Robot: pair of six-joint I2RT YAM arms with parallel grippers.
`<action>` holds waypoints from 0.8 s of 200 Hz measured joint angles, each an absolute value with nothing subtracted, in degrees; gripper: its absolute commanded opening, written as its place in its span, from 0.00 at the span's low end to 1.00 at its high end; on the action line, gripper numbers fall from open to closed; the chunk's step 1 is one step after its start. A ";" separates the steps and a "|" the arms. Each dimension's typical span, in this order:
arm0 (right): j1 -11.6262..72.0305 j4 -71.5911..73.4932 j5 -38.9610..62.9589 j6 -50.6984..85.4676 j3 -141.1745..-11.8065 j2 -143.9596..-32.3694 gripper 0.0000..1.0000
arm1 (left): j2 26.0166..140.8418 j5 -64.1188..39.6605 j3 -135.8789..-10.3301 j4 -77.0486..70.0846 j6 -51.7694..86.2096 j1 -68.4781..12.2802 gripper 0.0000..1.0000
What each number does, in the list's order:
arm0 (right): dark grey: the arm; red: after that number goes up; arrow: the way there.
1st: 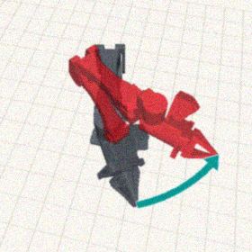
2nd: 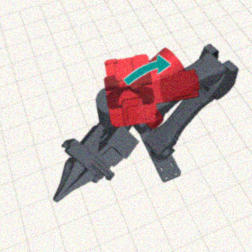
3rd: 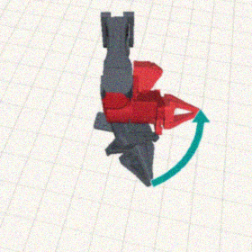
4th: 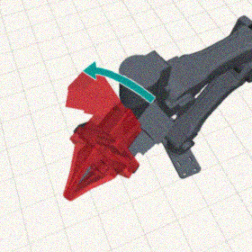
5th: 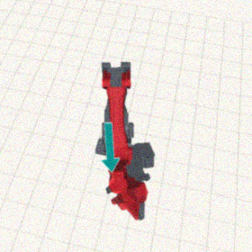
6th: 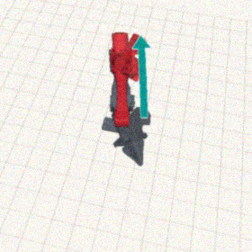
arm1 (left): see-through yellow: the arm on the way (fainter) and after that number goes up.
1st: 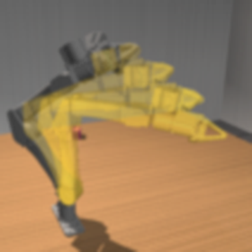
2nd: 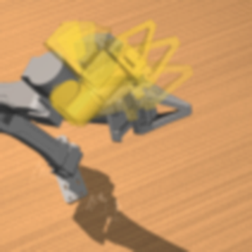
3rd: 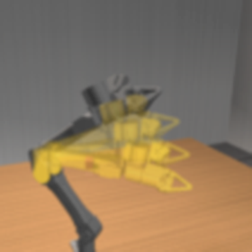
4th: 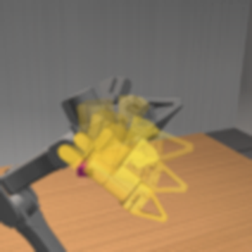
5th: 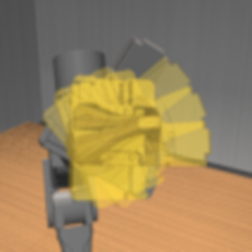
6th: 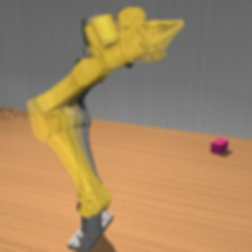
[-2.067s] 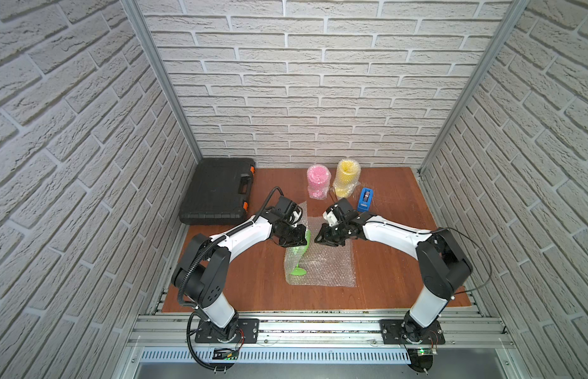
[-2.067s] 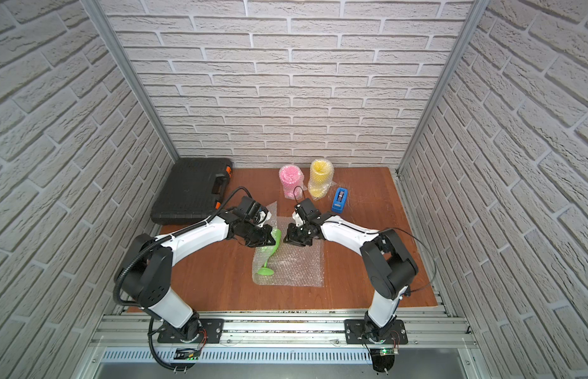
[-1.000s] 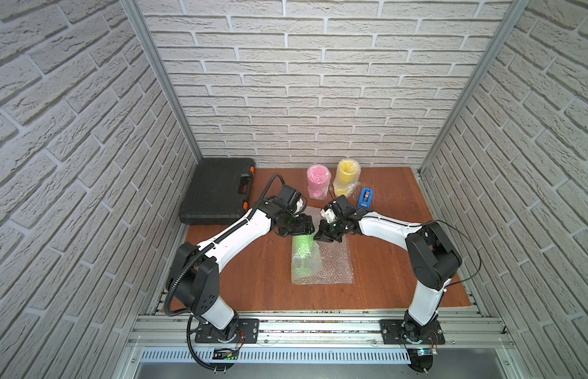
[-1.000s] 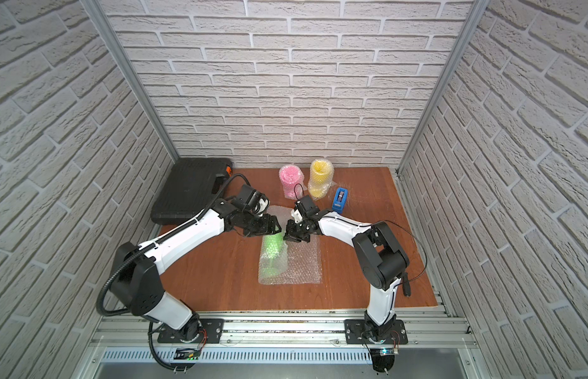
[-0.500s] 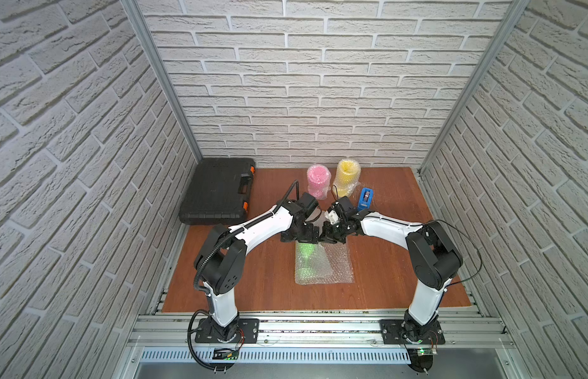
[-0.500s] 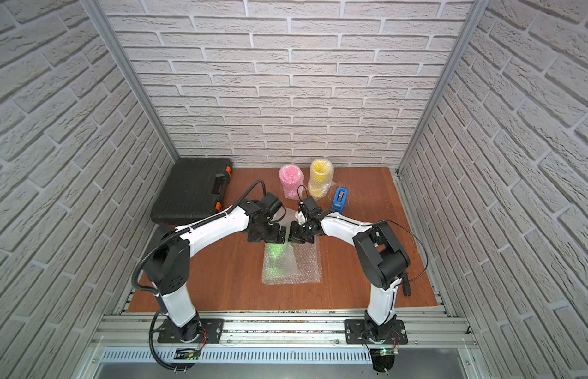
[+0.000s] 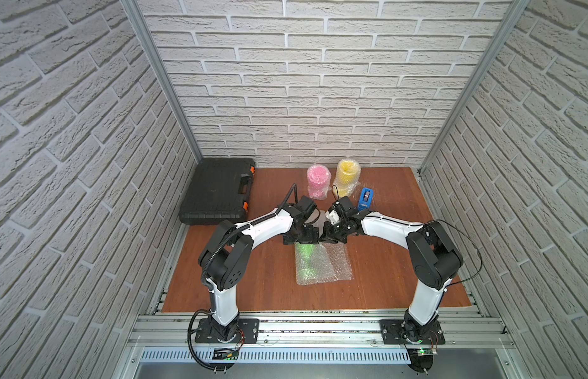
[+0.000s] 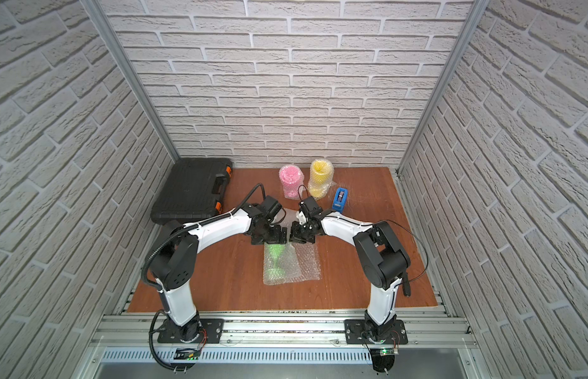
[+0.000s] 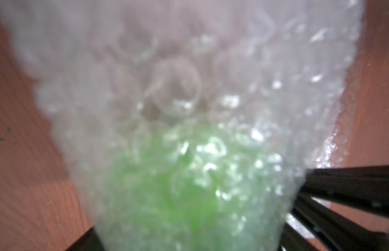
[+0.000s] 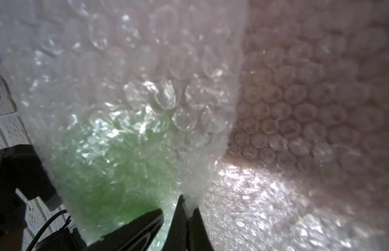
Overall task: Wrap wine glasses in bubble wrap
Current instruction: Wrap the wine glass in bubble wrap.
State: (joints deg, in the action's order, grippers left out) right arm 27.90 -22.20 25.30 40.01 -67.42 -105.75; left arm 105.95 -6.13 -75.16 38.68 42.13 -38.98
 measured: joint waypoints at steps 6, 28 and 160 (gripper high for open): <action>27.86 -22.28 25.15 39.97 -67.42 -105.75 0.03 | 106.06 -6.44 -74.94 38.28 42.15 -38.85 0.96; 27.86 -22.92 24.32 39.72 -67.44 -105.75 0.03 | 106.65 -7.40 -74.24 36.77 42.19 -38.50 0.96; 28.27 -30.30 20.49 36.82 -68.20 -97.47 0.29 | 103.74 -13.02 -67.16 27.18 41.01 -35.92 0.79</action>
